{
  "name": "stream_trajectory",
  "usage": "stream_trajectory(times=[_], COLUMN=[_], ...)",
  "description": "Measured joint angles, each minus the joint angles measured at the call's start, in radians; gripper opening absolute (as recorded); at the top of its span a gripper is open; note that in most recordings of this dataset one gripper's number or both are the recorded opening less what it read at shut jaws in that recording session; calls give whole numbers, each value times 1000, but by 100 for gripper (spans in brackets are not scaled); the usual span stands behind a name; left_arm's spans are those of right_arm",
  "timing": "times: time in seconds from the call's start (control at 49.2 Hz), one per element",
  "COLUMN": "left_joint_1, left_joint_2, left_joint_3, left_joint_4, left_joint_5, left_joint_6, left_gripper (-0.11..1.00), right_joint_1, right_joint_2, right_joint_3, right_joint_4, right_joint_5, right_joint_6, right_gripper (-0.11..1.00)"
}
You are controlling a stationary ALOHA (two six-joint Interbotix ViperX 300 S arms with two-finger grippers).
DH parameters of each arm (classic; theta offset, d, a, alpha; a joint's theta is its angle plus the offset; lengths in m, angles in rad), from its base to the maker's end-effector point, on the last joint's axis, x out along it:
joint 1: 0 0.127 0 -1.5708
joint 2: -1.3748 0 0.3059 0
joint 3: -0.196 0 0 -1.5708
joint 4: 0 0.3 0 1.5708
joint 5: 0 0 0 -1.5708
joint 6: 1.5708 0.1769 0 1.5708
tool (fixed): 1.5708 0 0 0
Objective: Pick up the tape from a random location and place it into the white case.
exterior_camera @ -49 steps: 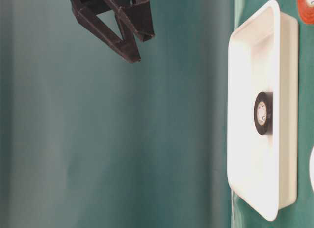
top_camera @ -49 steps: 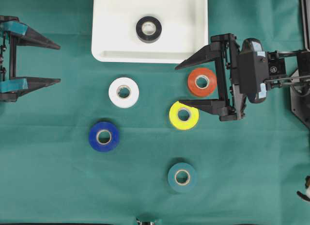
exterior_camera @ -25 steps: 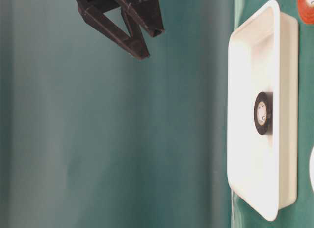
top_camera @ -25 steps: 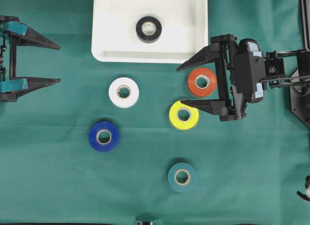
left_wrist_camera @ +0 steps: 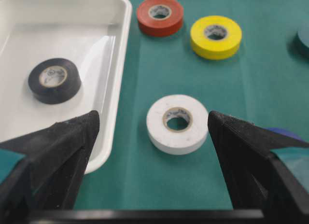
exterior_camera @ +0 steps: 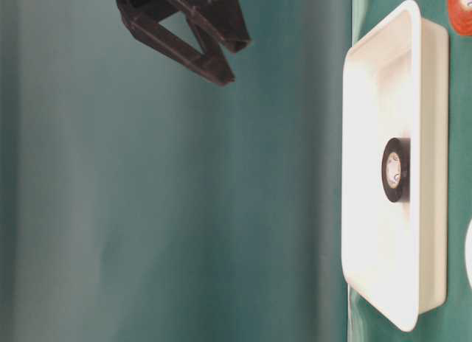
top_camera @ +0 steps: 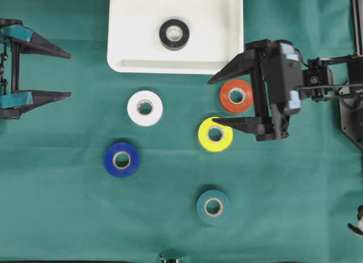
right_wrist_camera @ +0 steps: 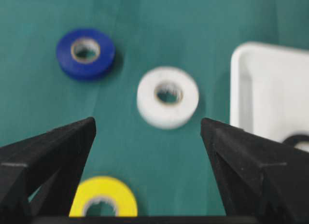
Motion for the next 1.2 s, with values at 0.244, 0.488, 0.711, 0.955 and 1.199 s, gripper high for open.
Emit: stream_trajectory(times=[0.244, 0.488, 0.711, 0.955, 1.199], left_joint_1=[0, 0, 0, 0, 0], left_joint_2=[0, 0, 0, 0, 0], left_joint_3=[0, 0, 0, 0, 0], left_joint_4=[-2, -2, -2, -2, -2], left_joint_5=[0, 2, 2, 2, 2], left_joint_6=[0, 0, 0, 0, 0], left_gripper=[97, 97, 97, 97, 97], right_joint_1=[0, 0, 0, 0, 5], right_joint_2=[66, 133, 169, 184, 189], right_joint_3=[-106, -201, -278, -345, -351], right_joint_4=[-2, -2, -2, -2, -2], right_joint_5=[216, 422, 589, 701, 710], right_joint_6=[29, 67, 89, 89, 89], right_gripper=[91, 91, 91, 91, 91])
